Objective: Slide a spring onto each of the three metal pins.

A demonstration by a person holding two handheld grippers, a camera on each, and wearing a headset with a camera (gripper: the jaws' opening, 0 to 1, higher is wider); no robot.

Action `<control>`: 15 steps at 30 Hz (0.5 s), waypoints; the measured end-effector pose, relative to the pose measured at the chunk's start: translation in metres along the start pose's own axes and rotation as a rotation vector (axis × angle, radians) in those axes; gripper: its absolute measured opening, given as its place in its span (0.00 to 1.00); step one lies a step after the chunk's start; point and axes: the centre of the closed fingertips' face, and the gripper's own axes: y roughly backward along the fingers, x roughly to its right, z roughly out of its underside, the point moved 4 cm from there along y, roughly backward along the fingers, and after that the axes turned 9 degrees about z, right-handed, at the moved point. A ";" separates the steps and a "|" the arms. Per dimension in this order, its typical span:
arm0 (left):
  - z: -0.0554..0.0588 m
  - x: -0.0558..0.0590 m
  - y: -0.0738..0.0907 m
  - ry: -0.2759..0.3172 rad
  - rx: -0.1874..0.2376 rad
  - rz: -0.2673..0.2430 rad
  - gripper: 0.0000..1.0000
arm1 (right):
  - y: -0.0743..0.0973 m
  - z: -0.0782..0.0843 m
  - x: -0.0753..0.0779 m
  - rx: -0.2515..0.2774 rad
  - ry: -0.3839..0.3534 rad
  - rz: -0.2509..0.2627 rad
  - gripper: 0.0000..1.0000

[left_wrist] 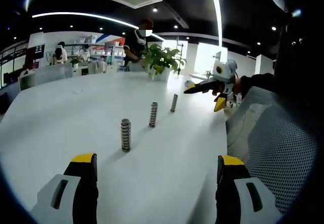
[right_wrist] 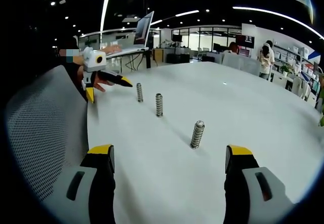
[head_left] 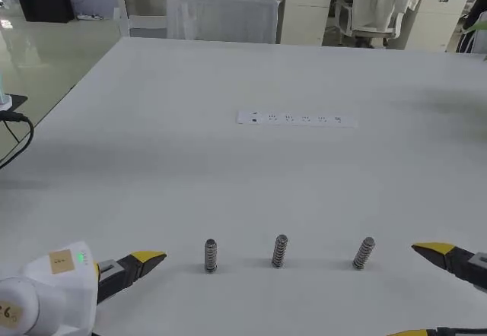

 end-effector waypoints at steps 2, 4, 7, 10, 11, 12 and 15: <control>0.000 0.000 0.000 0.001 0.000 -0.001 0.96 | 0.000 0.000 0.000 0.000 -0.005 -0.001 0.91; 0.000 0.000 0.001 0.001 0.001 -0.003 0.96 | -0.001 0.001 0.001 0.000 -0.005 0.001 0.91; 0.000 -0.001 0.001 0.003 0.001 -0.006 0.96 | -0.001 0.000 0.001 0.001 -0.007 0.002 0.91; 0.000 -0.001 0.001 0.003 0.000 -0.008 0.96 | -0.001 0.000 0.002 0.002 -0.009 0.004 0.90; 0.000 -0.001 0.001 0.003 0.001 -0.008 0.96 | -0.002 0.000 0.001 0.002 -0.009 0.004 0.90; 0.000 -0.001 0.001 0.003 0.001 -0.008 0.96 | -0.002 0.000 0.002 0.000 -0.010 0.003 0.90; 0.000 -0.001 0.001 0.002 0.000 -0.009 0.96 | -0.002 0.001 0.001 0.001 -0.011 0.002 0.90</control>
